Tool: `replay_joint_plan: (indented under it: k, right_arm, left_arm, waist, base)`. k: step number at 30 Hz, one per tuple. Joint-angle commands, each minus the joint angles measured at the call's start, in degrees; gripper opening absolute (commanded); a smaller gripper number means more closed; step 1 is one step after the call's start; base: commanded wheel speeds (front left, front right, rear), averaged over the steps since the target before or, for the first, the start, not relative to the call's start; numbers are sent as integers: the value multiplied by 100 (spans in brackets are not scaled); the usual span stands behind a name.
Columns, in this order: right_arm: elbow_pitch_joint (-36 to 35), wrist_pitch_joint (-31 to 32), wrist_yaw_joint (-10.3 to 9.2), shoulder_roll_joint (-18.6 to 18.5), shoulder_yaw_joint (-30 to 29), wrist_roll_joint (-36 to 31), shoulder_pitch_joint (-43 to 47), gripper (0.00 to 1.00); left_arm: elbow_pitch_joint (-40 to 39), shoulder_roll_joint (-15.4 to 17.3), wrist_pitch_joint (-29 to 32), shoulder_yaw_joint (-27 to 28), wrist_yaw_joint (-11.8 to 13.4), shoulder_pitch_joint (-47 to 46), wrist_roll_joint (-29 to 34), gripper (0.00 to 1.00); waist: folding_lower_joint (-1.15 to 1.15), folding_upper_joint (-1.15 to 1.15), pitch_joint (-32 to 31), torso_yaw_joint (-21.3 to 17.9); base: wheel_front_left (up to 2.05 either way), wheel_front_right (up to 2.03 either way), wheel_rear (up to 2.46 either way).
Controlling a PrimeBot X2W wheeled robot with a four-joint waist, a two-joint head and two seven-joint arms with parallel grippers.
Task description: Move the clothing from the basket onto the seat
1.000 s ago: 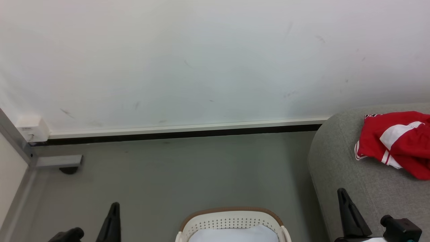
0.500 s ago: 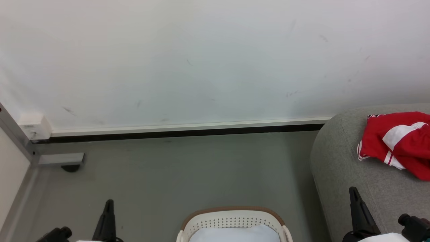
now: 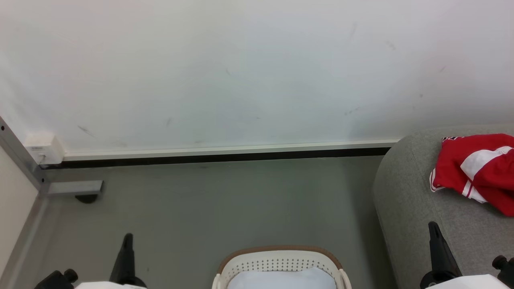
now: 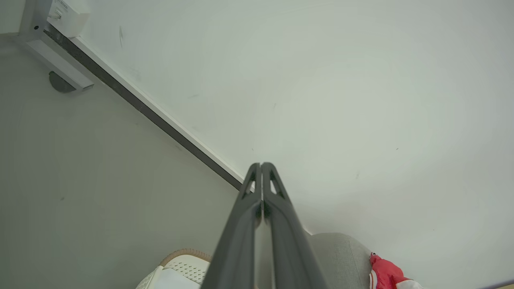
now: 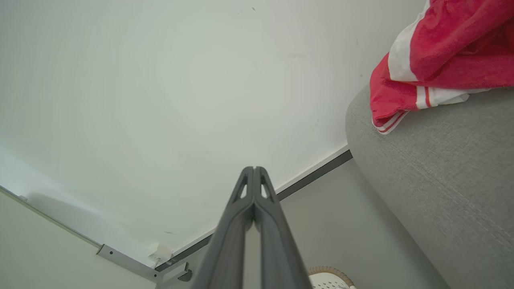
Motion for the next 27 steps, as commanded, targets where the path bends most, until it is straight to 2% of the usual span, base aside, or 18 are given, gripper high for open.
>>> replay_joint_plan:
  k: [1, 27]
  right_arm:
    - [-81, 30, -4, -51, -32, 257, -184, 0]
    - [-125, 279, -6, -249, -89, 2026, -251, 0]
  left_arm:
    - [-103, 34, 50, 38, 15, -150, -219, 0]
    - [-223, 32, 494, 144, 89, -253, -1785, 0]
  waist:
    - [0, 0, 3, 6]
    - [0, 0, 45, 90]
  base:
    - [0, 0, 0]
    - [0, 0, 0]
